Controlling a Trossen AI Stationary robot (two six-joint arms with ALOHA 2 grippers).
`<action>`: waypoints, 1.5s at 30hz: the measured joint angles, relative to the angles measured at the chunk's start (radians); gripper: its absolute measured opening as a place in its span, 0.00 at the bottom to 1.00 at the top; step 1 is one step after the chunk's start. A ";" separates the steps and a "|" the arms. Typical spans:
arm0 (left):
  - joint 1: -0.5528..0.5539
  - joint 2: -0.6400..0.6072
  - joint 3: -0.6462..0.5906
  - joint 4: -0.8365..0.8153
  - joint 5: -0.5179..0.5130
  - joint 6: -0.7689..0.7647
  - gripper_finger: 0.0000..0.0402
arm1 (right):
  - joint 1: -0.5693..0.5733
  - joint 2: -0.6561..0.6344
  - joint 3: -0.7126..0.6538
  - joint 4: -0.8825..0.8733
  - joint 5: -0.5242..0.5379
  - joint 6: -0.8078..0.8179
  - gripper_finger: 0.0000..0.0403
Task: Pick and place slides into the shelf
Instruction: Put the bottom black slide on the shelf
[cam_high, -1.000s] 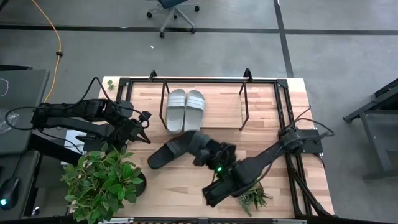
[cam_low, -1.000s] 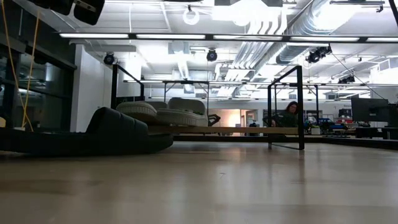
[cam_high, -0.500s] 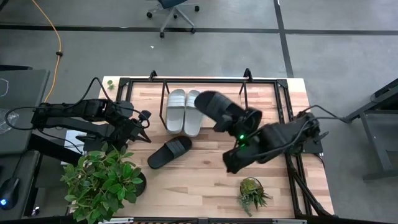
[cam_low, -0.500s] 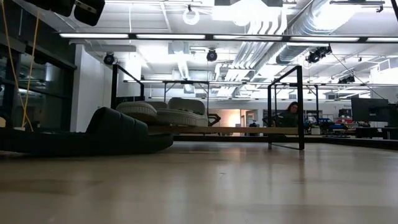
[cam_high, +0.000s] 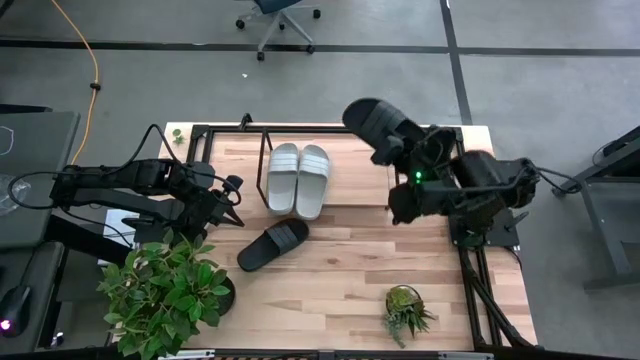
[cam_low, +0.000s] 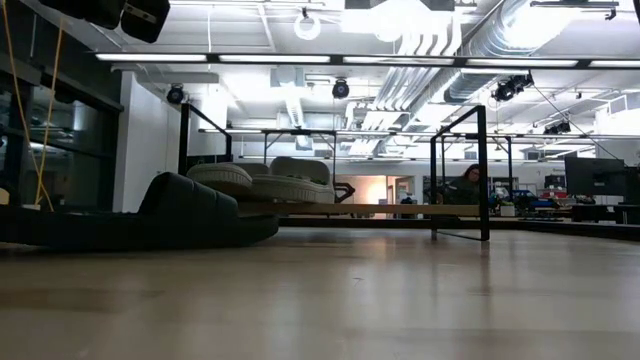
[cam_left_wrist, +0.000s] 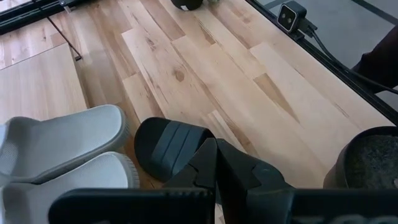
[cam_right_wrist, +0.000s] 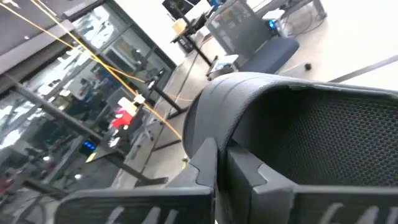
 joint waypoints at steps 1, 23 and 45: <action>0.000 0.000 0.000 0.000 0.000 0.000 0.00 | -0.010 -0.001 0.000 0.000 -0.004 -0.016 0.00; 0.000 0.000 0.000 -0.007 -0.024 -0.026 0.00 | -0.065 -0.210 -0.693 0.147 -0.015 0.509 0.00; 0.000 0.000 0.000 -0.007 -0.024 -0.053 0.00 | -0.115 -0.228 -1.101 0.985 0.115 0.331 0.00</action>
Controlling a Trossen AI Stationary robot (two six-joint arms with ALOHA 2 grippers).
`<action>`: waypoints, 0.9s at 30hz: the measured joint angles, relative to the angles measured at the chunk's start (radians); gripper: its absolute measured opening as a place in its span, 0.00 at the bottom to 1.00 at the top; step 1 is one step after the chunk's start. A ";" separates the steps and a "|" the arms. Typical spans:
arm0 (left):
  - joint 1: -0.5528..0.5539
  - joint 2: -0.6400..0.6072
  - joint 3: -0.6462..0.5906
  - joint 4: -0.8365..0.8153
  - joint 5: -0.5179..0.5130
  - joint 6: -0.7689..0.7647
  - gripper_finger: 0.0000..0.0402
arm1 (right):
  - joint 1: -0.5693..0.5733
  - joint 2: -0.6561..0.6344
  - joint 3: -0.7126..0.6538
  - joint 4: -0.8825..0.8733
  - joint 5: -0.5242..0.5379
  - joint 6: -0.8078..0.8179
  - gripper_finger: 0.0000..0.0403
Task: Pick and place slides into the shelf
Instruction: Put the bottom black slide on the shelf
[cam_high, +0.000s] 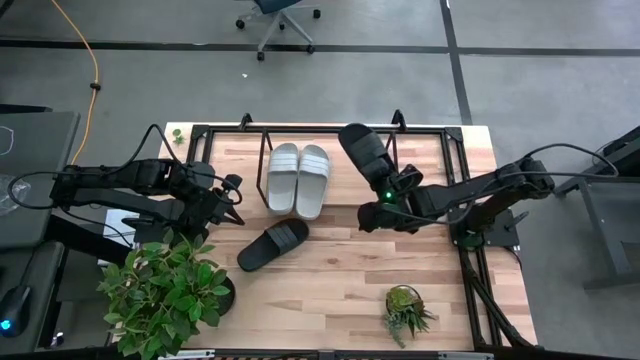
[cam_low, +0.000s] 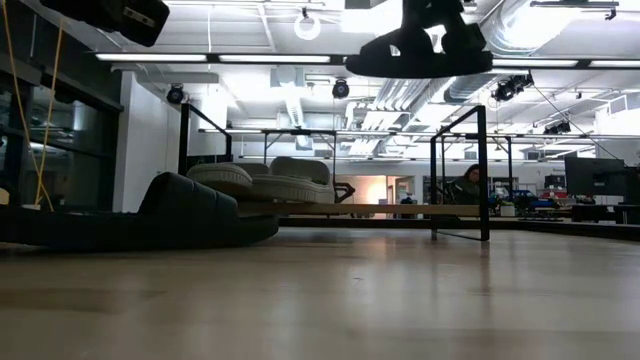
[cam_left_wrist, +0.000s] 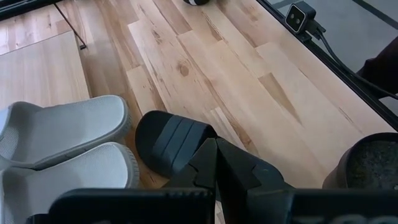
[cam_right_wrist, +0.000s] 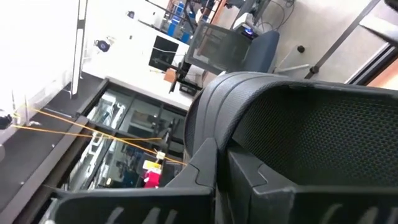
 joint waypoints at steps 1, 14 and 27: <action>0.000 0.000 0.000 0.000 0.000 0.000 0.00 | 0.000 0.000 0.000 0.026 0.002 -0.020 0.00; 0.000 0.000 0.000 0.001 0.000 0.000 0.00 | -0.002 0.075 0.000 0.239 0.093 -0.080 0.00; 0.000 0.000 0.000 -0.015 0.005 -0.002 0.00 | -0.026 0.185 0.000 0.381 0.128 -0.009 0.00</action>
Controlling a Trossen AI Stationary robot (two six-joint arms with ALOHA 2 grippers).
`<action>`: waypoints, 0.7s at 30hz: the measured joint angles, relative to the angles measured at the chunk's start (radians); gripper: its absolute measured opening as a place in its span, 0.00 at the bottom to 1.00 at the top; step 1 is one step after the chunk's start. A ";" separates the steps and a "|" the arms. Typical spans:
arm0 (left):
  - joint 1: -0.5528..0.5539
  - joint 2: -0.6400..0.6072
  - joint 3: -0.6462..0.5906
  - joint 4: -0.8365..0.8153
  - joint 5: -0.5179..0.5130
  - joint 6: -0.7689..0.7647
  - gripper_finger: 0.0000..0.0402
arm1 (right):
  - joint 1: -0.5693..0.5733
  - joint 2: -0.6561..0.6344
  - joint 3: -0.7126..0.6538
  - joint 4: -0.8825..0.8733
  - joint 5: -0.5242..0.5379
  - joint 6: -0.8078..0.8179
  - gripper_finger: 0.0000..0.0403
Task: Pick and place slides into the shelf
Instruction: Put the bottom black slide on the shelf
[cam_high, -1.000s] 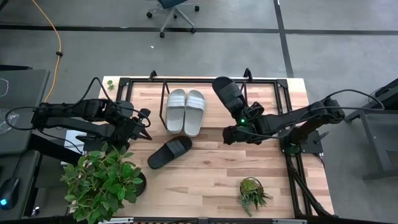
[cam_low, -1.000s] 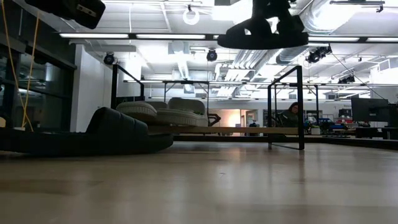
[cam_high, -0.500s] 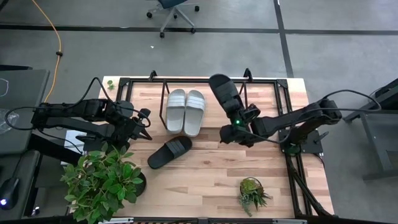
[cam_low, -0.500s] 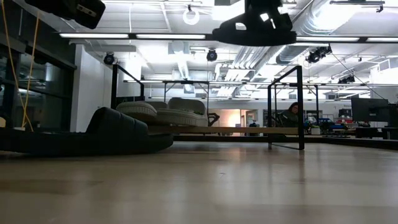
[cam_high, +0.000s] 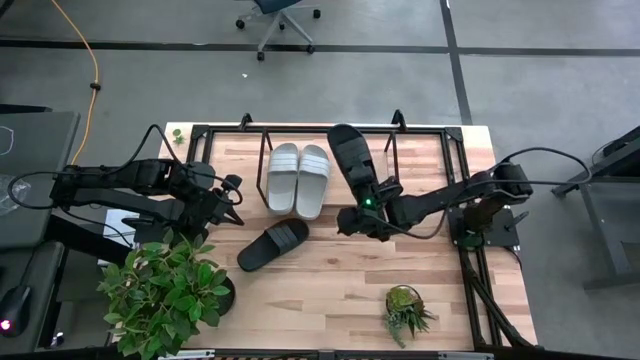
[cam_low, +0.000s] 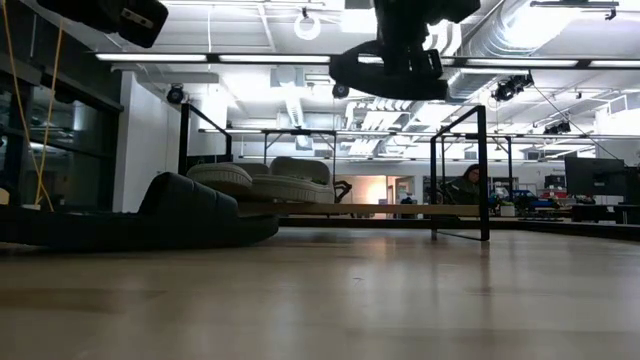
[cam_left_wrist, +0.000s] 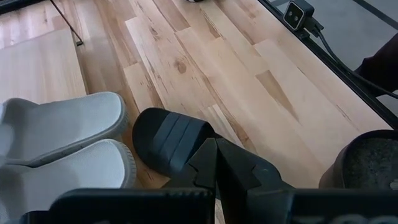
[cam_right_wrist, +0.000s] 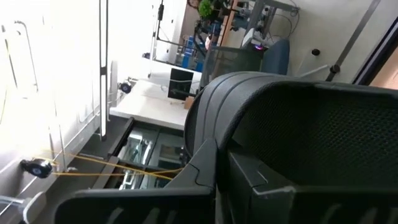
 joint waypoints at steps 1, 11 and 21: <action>0.000 0.000 0.000 -0.005 0.003 0.000 0.00 | -0.004 0.001 0.000 0.001 0.000 0.000 0.00; 0.000 0.000 0.000 -0.036 0.024 -0.001 0.00 | -0.032 0.007 0.000 0.005 0.001 0.051 0.00; 0.000 0.000 0.000 -0.038 0.025 -0.001 0.00 | -0.054 0.040 0.001 0.015 -0.002 0.125 0.00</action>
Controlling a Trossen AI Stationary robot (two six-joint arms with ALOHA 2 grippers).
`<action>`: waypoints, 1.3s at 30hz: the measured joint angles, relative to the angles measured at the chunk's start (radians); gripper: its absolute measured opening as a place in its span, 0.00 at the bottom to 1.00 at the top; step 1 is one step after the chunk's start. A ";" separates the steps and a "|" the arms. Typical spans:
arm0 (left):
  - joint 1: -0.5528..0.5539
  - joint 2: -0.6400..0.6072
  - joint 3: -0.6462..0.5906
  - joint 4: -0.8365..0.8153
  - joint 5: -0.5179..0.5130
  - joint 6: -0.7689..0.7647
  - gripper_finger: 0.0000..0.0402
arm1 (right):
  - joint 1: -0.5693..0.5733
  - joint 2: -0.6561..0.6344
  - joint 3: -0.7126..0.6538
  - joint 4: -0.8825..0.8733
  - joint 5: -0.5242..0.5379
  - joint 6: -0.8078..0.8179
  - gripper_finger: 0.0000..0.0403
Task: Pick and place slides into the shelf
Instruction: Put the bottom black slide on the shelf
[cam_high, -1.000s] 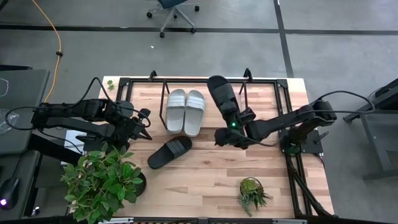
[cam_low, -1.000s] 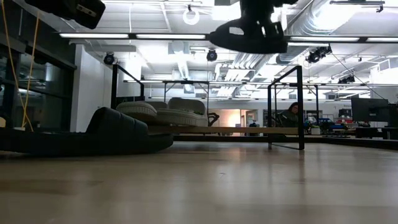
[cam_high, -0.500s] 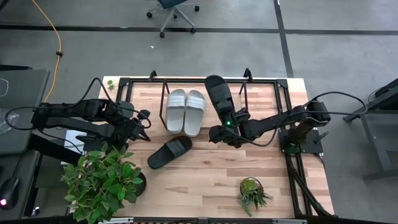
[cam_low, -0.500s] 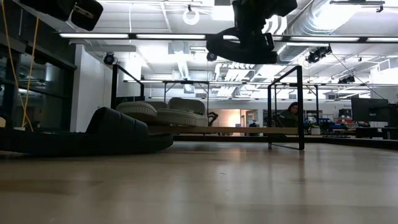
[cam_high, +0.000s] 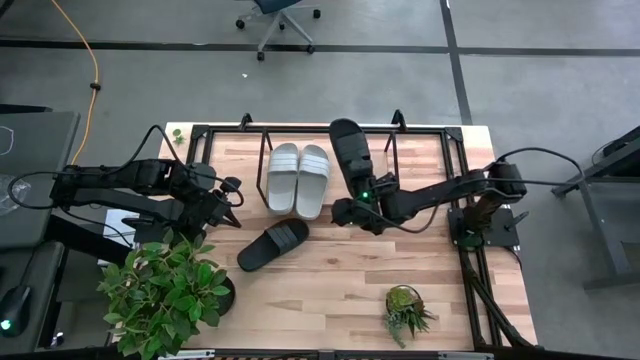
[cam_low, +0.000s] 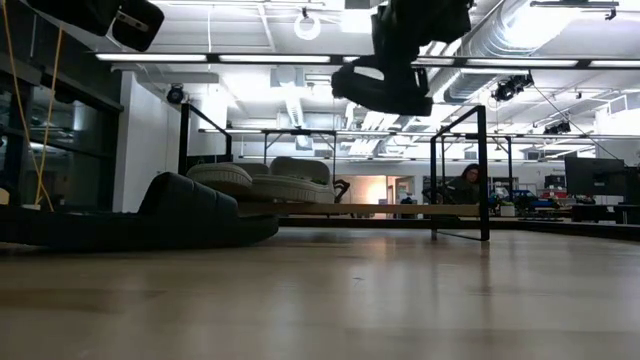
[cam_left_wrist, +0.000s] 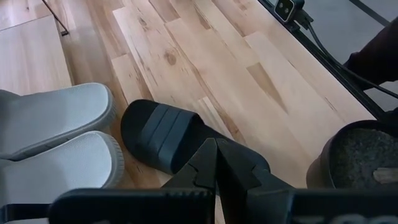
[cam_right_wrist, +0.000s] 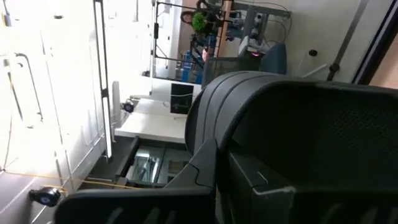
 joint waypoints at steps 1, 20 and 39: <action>0.000 0.000 0.000 0.000 0.000 0.000 0.00 | -0.003 0.009 0.000 0.010 0.004 0.005 0.00; 0.000 0.000 0.000 0.000 0.000 0.001 0.00 | -0.015 0.076 0.000 0.029 -0.017 0.076 0.00; 0.000 0.000 0.000 0.000 -0.001 0.004 0.00 | 0.023 0.076 0.034 0.033 -0.058 -0.157 0.00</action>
